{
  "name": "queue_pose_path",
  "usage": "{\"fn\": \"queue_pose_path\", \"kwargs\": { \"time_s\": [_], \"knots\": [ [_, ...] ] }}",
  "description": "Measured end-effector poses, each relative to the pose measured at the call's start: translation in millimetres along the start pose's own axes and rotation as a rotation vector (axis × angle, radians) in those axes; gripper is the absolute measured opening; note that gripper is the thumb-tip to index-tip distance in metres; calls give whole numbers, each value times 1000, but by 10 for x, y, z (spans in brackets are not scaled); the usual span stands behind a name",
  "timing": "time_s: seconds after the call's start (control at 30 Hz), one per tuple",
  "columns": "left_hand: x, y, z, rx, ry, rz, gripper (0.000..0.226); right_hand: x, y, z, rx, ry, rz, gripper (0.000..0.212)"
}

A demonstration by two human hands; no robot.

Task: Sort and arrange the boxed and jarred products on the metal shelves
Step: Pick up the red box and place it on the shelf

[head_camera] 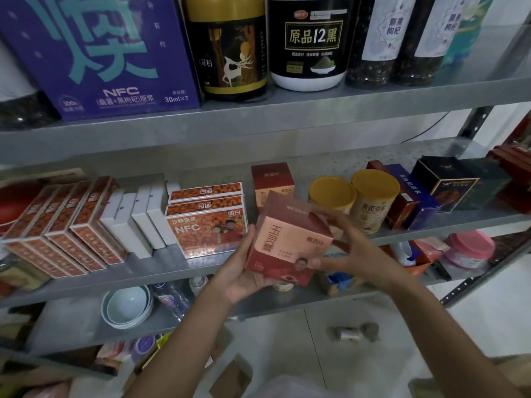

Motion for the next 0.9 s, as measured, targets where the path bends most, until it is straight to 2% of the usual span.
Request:
{"fn": "queue_pose_path", "kwargs": {
  "time_s": [0.1,0.2,0.37,0.43,0.53,0.67,0.73,0.8,0.9],
  "knots": [
    [6,55,17,-81,12,3,66,-104,79,133,11,215,-116,104],
    [32,59,75,-124,28,-28,74,-72,139,199,9,289,-149,100],
    [11,-66,147,-77,25,-6,68,-28,227,297,-22,87,-359,99],
    [-11,-89,162,-46,9,87,65,-18,259,355,-3,85,-410,91],
    [-51,-57,164,-22,-34,162,59,-67,245,493,90,145,-327,81],
    [-84,-91,167,32,-135,177,57,-60,274,653,101,81,-512,98],
    [-90,-185,180,93,-251,333,46,-55,283,717,67,22,-616,106],
    [-104,-328,145,201,-411,595,30,-24,280,787,2,-29,-682,108],
    [-13,-729,-22,597,-531,1239,24,91,242,938,-138,-92,-821,107]
  ]
}}
Point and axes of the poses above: each hand's wrist, its own z-axis towards the middle knuckle, its own x-axis out of the palm, y = z × x, the point moved 5 cm from there along z, towards the middle knuckle, and after that the axes turned 11 degrees about x, right-handed, at the moved point
